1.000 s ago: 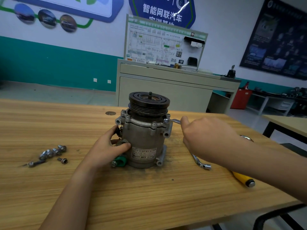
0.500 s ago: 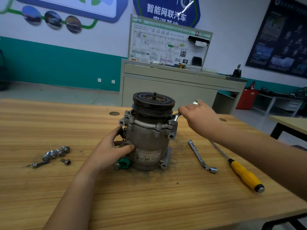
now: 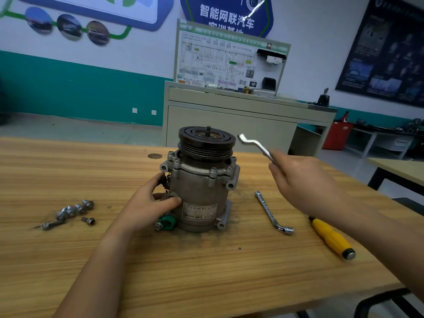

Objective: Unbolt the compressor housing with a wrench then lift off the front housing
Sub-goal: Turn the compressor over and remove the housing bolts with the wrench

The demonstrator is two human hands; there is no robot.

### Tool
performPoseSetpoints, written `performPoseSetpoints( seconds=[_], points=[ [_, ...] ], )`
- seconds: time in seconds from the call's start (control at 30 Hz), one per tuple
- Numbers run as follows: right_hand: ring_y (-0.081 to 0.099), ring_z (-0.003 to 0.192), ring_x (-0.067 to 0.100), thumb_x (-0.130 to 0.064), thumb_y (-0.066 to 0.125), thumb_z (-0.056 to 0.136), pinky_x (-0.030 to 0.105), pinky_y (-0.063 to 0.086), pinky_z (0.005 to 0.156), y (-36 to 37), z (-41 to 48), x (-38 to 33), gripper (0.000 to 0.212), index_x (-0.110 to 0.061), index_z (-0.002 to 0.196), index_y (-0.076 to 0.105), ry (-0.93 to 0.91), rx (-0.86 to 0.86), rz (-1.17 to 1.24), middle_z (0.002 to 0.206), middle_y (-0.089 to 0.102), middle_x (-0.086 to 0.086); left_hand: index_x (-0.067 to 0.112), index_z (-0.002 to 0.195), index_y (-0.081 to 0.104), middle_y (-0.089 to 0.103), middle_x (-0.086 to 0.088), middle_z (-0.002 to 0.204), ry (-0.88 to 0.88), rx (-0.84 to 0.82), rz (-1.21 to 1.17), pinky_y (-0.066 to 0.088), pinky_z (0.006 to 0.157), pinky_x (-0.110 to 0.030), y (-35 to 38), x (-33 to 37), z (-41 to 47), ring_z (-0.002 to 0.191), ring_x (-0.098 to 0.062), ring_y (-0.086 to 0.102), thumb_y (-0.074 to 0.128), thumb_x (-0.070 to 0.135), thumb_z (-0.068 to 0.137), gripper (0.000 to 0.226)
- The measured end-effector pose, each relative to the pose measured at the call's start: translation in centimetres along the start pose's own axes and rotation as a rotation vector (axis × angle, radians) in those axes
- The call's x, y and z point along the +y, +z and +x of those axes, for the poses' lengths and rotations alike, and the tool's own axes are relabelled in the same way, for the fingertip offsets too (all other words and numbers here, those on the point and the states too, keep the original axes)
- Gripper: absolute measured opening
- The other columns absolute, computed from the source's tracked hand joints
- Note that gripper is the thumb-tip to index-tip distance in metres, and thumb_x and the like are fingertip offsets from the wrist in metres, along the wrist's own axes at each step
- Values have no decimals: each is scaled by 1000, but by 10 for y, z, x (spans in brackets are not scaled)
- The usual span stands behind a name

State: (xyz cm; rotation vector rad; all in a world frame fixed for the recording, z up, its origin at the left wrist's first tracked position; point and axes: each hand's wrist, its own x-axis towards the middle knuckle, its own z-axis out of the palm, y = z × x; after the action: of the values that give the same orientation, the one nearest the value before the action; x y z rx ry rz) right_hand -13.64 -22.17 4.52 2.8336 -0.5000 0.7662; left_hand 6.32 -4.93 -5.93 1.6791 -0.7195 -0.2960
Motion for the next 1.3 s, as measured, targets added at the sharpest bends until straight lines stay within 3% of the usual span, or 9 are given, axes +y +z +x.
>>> performPoseSetpoints(
  seconds=[0.13,0.33,0.63,0.77,0.93,1.03,1.13,1.2,1.3],
  points=[
    [40,56,10,-17,36,96,25,31,44,-9,-12,-16,35,-24,130,35,-15,-208,-237,64,40,-6,24,145,30,44,13,128,-1,0,-16,46,70,-19,0,0,1,91,4,54,69,10,82,76],
    [24,48,13,-2,40,88,25,17,39,-21,-4,-36,37,-12,124,40,-43,-315,-508,59,28,-2,26,145,29,42,14,127,-5,-5,-4,46,77,-26,-1,-2,2,87,6,53,71,13,81,78],
    [24,48,14,-1,46,89,24,23,39,-27,11,-52,26,-9,114,51,-205,-419,-651,60,27,0,25,145,29,42,4,142,14,-1,48,47,91,-35,-3,-1,0,96,-8,57,72,17,80,79],
    [31,47,9,-17,36,96,23,22,41,-23,23,-19,28,-16,123,41,-269,-367,-641,59,34,-5,26,145,29,42,6,141,15,-9,48,47,88,-34,-3,0,0,90,-2,55,71,17,80,78],
    [43,52,13,-9,43,94,24,29,44,-1,47,12,35,-15,128,35,-335,-277,-672,67,45,-2,27,146,28,43,15,126,13,-9,30,42,64,-11,-1,-3,1,83,7,54,71,17,81,79],
    [60,88,22,-6,40,95,30,45,73,24,62,13,33,-14,127,39,-346,-157,-553,100,61,4,27,146,27,41,18,122,12,-2,44,40,57,-7,-2,-4,3,83,6,54,71,17,81,79],
    [50,119,23,-5,37,96,33,32,103,47,75,12,37,-11,131,41,-372,-60,-457,129,54,8,26,146,28,46,15,126,12,11,37,43,54,-7,-1,-4,2,85,2,58,72,15,80,79],
    [49,120,23,-6,36,96,32,31,103,50,76,11,36,-12,131,43,-350,-46,-399,129,55,7,26,146,28,47,11,130,16,17,39,42,58,-7,-1,-4,3,87,2,57,72,15,80,79],
    [58,104,24,-16,39,98,36,48,84,41,55,17,33,-13,129,47,-223,35,-186,115,62,7,27,145,29,45,15,127,17,23,76,38,59,-7,-1,-3,2,84,8,53,72,19,80,79]
  ],
)
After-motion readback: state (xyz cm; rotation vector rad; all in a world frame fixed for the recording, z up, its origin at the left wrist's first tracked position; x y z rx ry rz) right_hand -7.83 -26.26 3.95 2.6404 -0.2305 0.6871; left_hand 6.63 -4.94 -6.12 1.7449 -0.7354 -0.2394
